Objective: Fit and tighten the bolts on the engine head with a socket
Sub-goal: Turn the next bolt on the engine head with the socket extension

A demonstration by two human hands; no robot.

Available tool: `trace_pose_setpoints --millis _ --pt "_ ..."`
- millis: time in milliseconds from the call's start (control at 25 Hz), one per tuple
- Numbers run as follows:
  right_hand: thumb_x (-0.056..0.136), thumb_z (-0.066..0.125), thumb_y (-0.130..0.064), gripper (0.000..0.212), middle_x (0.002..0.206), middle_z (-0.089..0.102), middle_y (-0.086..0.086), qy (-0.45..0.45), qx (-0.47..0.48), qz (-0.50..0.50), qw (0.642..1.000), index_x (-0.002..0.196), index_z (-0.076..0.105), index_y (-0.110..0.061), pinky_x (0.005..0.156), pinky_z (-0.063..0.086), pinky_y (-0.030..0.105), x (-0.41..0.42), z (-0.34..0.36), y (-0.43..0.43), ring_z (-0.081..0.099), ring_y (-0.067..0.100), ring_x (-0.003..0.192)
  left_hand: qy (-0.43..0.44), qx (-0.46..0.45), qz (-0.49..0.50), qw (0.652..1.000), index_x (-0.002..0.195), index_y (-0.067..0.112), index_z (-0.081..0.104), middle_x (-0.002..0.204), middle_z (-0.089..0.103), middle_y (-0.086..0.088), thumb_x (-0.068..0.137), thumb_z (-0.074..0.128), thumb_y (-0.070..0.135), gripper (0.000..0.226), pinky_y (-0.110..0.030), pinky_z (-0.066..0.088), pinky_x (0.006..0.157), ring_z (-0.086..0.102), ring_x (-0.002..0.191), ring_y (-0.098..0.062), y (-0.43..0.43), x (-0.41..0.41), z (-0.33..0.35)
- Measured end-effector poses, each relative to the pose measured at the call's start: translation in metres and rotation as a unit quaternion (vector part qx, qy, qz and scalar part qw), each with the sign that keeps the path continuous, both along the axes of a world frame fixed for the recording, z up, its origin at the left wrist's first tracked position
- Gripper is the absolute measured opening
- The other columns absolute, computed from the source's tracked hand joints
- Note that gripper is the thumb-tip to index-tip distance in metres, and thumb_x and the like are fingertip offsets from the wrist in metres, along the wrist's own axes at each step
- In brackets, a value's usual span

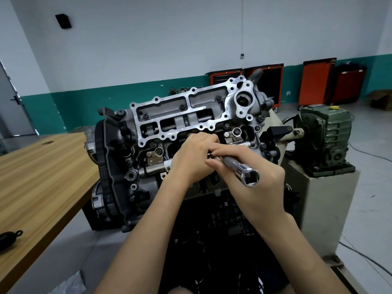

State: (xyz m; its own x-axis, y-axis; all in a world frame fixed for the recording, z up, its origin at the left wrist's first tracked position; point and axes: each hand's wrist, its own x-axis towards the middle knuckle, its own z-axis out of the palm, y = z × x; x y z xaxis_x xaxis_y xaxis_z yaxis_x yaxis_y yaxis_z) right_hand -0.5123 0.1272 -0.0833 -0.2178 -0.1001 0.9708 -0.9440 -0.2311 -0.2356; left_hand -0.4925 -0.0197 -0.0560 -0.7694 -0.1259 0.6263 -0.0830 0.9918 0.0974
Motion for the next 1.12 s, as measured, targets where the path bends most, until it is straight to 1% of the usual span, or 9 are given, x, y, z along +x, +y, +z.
trace_pose_setpoints --millis 80,160,320,400,520,720,880,1040,1120 --pt "0.08 0.07 0.012 0.024 0.106 0.071 0.008 0.014 0.038 0.0 0.999 0.103 0.068 0.006 0.088 0.054 0.028 0.004 -0.002 -0.001 0.067 0.014 0.099 0.002 0.01 -0.005 1.0 0.087 0.015 0.054 0.085 0.052 0.006 0.079 0.05 0.022 0.011 -0.02 0.021 0.063 0.041 0.085 -0.013 -0.001 0.0 -0.001" --pt "0.076 0.072 0.016 0.031 0.1 0.072 0.009 0.029 0.042 -0.036 0.998 0.104 0.069 0.005 0.083 0.054 0.024 0.002 -0.002 -0.001 0.068 0.013 0.091 0.002 -0.008 0.001 1.0 0.087 0.017 0.053 0.084 0.051 0.008 0.077 0.053 0.021 0.011 -0.019 0.021 0.064 0.04 0.084 -0.011 -0.003 -0.002 -0.002" --pt "0.072 0.084 -0.006 0.024 0.076 0.071 0.009 0.011 -0.01 -0.055 0.998 0.092 0.072 0.001 0.061 0.052 0.026 -0.003 0.001 0.003 0.068 0.019 0.065 -0.005 -0.03 0.01 0.999 0.087 0.017 0.052 0.085 0.049 0.009 0.082 0.055 0.025 0.01 -0.022 0.029 0.071 0.042 0.084 -0.013 -0.007 -0.007 -0.005" --pt "0.078 0.08 -0.005 0.023 0.087 0.072 0.009 0.006 0.004 -0.033 0.999 0.097 0.07 0.003 0.069 0.054 0.029 -0.001 -0.001 0.001 0.069 0.022 0.075 0.004 -0.012 0.006 1.0 0.088 0.018 0.053 0.085 0.048 0.012 0.081 0.054 0.024 0.009 -0.02 0.03 0.071 0.038 0.084 -0.008 -0.008 -0.008 -0.006" --pt "0.079 0.069 0.016 0.032 0.106 0.071 0.01 0.024 0.052 0.001 0.998 0.109 0.066 0.007 0.088 0.054 0.027 0.001 -0.004 -0.002 0.068 0.017 0.097 0.009 0.005 0.003 1.0 0.089 0.02 0.054 0.084 0.048 0.013 0.08 0.051 0.023 0.009 -0.015 0.025 0.062 0.039 0.084 -0.008 -0.006 -0.005 -0.003" --pt "0.071 0.08 0.009 0.03 0.083 0.073 0.011 0.013 0.014 -0.021 1.0 0.098 0.071 0.002 0.08 0.047 0.005 -0.006 0.0 0.0 0.064 -0.001 0.091 0.004 -0.018 0.005 1.0 0.091 0.013 0.055 0.09 0.056 0.004 0.083 0.053 0.021 0.012 -0.017 0.023 0.068 0.042 0.088 -0.013 -0.005 -0.004 -0.003" --pt "0.08 0.068 0.014 0.028 0.108 0.07 0.009 0.02 0.056 0.01 0.998 0.107 0.067 0.005 0.089 0.052 0.022 -0.001 -0.002 -0.002 0.065 0.01 0.1 0.008 0.017 0.009 1.0 0.089 0.019 0.055 0.085 0.05 0.011 0.078 0.049 0.02 0.013 -0.01 0.028 0.064 0.039 0.085 -0.008 -0.005 -0.004 -0.003" --pt "0.07 0.082 0.007 0.029 0.082 0.073 0.008 0.018 0.027 -0.032 0.999 0.097 0.072 0.002 0.072 0.052 0.013 -0.006 0.002 0.002 0.067 0.007 0.078 -0.004 -0.014 0.004 1.0 0.092 0.015 0.055 0.09 0.054 0.005 0.082 0.049 0.026 0.016 -0.019 0.022 0.067 0.042 0.087 -0.014 -0.006 -0.006 -0.002" --pt "0.07 0.084 -0.001 0.028 0.079 0.072 0.009 0.012 0.013 -0.031 0.999 0.096 0.072 0.002 0.07 0.053 0.018 -0.004 0.001 0.002 0.068 0.011 0.072 -0.008 -0.003 0.006 1.0 0.092 0.015 0.055 0.091 0.054 0.006 0.083 0.053 0.026 0.014 -0.022 0.024 0.069 0.041 0.087 -0.013 -0.007 -0.005 -0.003"
